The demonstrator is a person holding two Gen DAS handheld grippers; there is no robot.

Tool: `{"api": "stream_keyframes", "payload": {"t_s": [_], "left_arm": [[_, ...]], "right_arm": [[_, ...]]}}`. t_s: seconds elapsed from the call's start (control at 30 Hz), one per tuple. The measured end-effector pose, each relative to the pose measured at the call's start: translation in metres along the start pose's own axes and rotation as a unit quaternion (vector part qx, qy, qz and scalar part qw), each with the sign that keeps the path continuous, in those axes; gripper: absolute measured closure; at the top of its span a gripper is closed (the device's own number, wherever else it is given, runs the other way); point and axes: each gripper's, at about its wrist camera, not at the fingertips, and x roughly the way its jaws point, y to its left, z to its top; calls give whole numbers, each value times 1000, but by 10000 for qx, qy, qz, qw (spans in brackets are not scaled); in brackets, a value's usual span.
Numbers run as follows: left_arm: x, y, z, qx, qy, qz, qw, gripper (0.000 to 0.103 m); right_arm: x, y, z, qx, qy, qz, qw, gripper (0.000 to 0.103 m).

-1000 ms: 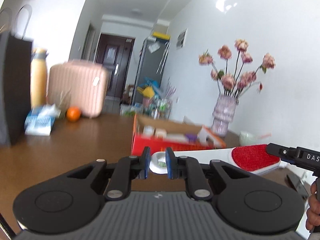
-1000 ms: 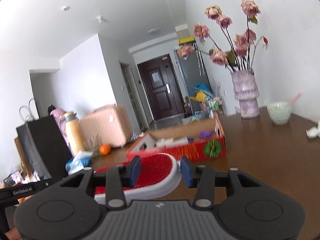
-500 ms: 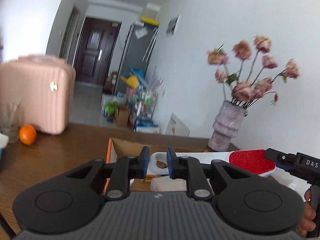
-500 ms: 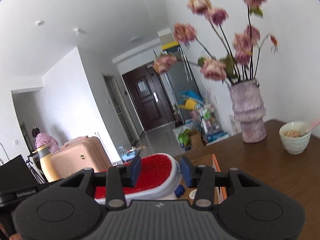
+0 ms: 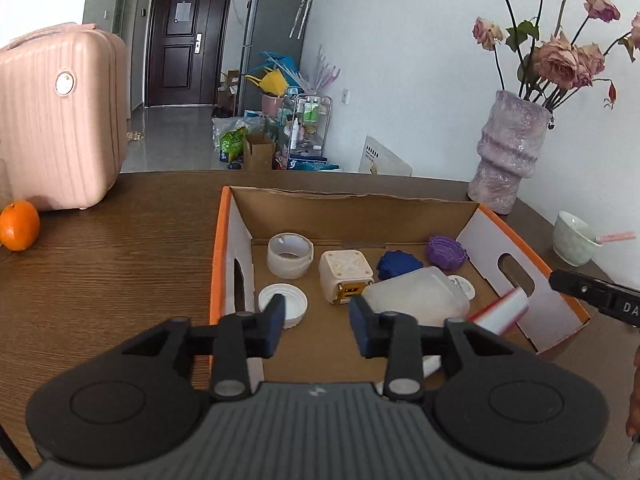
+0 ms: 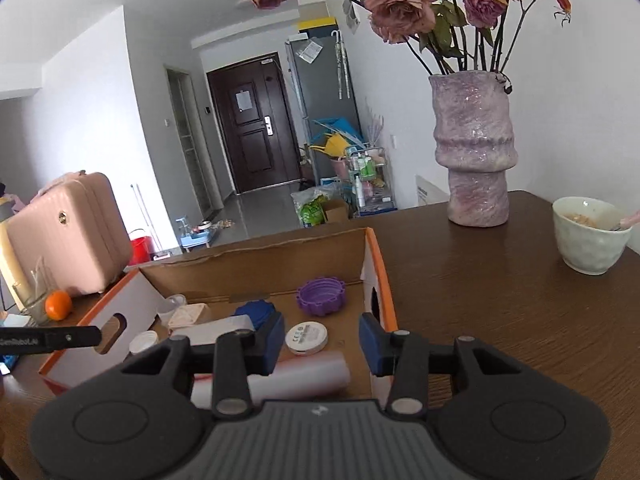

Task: Organize rigid objects
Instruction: 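Lift the lint brush with both grippers and carry it over the box, then lower the lint brush into the box and open the left gripper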

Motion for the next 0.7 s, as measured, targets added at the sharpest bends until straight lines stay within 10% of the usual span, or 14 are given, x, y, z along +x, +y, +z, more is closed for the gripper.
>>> {"api": "stream_keyframes", "payload": {"t_s": [0.43,0.7], "left_arm": [[-98,-16,12,172,-405,226,9988,3],[-194,-35,-13,483,-1363,449,9885,0]], "right_arm": [[-72,37,48,-832,-81,361,9958,34],[-152,61,47,-998,-728,395,9916,15]]}}
